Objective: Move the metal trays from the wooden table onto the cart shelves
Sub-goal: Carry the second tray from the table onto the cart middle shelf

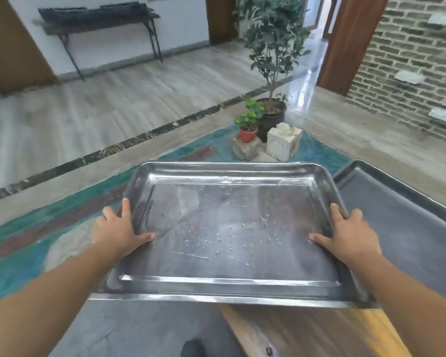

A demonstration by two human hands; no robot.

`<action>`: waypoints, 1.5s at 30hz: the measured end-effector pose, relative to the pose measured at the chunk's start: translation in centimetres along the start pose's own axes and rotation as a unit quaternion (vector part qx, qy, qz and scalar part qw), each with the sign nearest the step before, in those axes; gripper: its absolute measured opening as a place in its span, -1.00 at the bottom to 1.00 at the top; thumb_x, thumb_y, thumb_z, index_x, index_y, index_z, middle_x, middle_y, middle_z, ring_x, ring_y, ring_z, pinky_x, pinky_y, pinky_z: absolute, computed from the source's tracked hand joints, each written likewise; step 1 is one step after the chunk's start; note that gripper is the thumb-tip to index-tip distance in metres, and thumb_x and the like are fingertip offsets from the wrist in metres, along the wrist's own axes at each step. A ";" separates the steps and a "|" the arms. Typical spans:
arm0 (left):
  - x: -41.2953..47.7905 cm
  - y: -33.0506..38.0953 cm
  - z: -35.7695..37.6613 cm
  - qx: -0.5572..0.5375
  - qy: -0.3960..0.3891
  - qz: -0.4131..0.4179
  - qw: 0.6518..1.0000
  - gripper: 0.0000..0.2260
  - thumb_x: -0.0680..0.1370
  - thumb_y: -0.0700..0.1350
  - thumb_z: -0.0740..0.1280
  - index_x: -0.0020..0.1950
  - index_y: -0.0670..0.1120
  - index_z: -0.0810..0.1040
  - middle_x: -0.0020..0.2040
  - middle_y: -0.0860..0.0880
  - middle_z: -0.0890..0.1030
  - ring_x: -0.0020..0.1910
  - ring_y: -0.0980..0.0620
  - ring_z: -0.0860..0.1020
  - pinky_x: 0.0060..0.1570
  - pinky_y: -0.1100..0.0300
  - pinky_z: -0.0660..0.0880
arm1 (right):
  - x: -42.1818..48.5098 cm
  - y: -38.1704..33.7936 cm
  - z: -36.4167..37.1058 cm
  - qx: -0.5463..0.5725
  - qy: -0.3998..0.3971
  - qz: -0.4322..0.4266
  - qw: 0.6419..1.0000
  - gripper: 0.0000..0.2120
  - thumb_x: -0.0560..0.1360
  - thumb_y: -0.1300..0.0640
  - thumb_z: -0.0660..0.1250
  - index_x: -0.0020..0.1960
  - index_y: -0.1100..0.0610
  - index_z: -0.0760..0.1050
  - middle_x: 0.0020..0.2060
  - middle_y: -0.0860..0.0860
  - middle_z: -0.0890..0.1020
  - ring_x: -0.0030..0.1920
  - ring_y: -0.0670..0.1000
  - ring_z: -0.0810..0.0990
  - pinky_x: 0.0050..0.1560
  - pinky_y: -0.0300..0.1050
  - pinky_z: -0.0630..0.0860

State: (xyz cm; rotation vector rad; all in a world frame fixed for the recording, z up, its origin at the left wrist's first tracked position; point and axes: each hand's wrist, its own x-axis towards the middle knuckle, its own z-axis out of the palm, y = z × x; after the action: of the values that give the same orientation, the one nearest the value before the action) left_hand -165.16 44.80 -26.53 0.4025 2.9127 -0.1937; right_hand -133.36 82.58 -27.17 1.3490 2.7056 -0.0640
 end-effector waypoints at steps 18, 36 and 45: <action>-5.2 -34.0 2.4 -0.101 0.008 -0.296 0.950 0.17 0.25 0.58 0.27 0.61 0.03 -0.19 0.25 -0.20 0.25 0.18 -0.21 0.39 0.09 -0.06 0.49 | 1.1 -40.3 -6.0 -0.066 0.063 -0.304 0.948 0.02 0.30 -0.56 0.20 0.54 0.00 0.05 0.10 0.17 0.34 0.01 0.22 0.56 -0.11 0.04 0.54; -26.4 -53.1 10.4 -0.146 -0.017 -0.585 0.797 0.15 0.28 0.58 0.23 0.61 -0.02 -0.18 0.32 -0.19 0.22 0.21 -0.22 0.39 0.08 -0.07 0.50 | -16.5 -75.3 -3.3 -0.118 0.084 -0.607 0.781 0.04 0.32 -0.56 0.15 0.57 -0.01 -0.09 0.19 0.20 0.36 0.04 0.21 0.57 -0.20 -0.01 0.46; -34.5 -54.0 12.4 -0.153 -0.069 -0.721 0.673 0.11 0.32 0.56 0.22 0.61 -0.03 -0.16 0.33 -0.19 0.22 0.18 -0.19 0.39 0.02 -0.02 0.49 | -27.4 -90.1 0.7 -0.125 0.068 -0.746 0.651 -0.01 0.33 -0.54 0.19 0.55 -0.01 0.00 0.14 0.18 0.38 0.08 0.20 0.55 -0.08 0.02 0.53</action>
State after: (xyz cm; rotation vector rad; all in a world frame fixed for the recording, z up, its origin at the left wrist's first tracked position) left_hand -145.55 -17.49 -25.88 -1.8747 2.2472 0.0784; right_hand -188.83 6.50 -25.78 -1.1873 2.8594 0.2635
